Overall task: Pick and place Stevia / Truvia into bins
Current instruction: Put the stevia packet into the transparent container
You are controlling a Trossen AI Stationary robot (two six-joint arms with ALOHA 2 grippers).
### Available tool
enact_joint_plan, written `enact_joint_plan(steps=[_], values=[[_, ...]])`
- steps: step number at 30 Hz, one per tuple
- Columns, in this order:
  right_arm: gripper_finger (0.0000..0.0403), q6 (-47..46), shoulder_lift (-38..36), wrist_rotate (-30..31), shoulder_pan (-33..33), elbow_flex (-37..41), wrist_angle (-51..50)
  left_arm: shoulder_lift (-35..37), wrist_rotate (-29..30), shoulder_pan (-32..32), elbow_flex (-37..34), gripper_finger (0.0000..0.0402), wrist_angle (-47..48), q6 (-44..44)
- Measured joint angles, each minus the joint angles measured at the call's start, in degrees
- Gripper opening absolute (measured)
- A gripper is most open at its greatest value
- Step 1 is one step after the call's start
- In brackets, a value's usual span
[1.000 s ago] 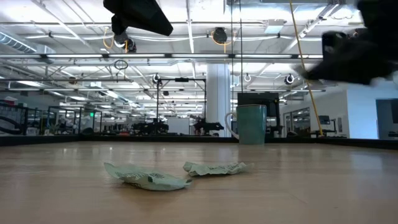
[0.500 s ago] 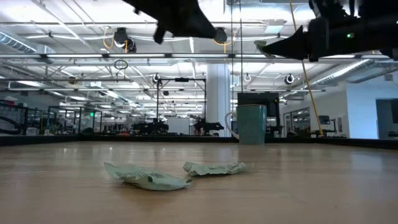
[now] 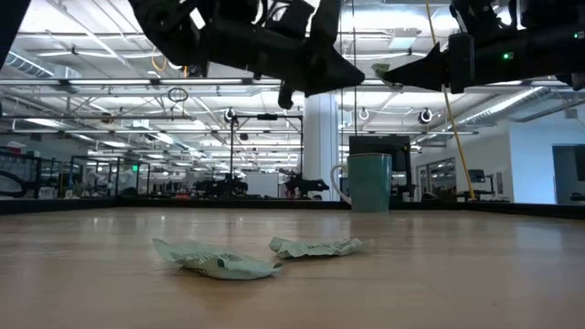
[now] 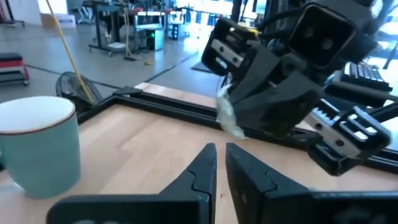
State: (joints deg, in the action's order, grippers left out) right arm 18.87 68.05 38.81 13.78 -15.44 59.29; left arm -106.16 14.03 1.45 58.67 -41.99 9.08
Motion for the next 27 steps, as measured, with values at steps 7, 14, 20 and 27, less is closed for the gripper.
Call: enact_joint_plan(steps=[7, 14, 20, 27], values=[[0.0004, 0.2, 0.0, 0.0, -1.1, 0.0, 0.0, -1.5, -4.9, -1.4, 0.5, 0.0117, -4.9, -0.3], [0.0004, -1.1, 0.0, -0.7, -2.9, 0.0, 0.2, -1.5, -4.5, -2.1, 4.4, 0.0174, -4.0, -5.7], [0.0004, -1.2, 0.0, -5.9, -3.7, 0.0, 2.8, -2.1, -6.5, -3.5, 9.5, 0.0177, 6.5, -3.9], [0.0004, 0.1, 0.0, -6.0, -3.7, 0.0, 4.7, -4.4, -6.3, -3.1, 12.5, 0.0177, 5.8, -4.3]])
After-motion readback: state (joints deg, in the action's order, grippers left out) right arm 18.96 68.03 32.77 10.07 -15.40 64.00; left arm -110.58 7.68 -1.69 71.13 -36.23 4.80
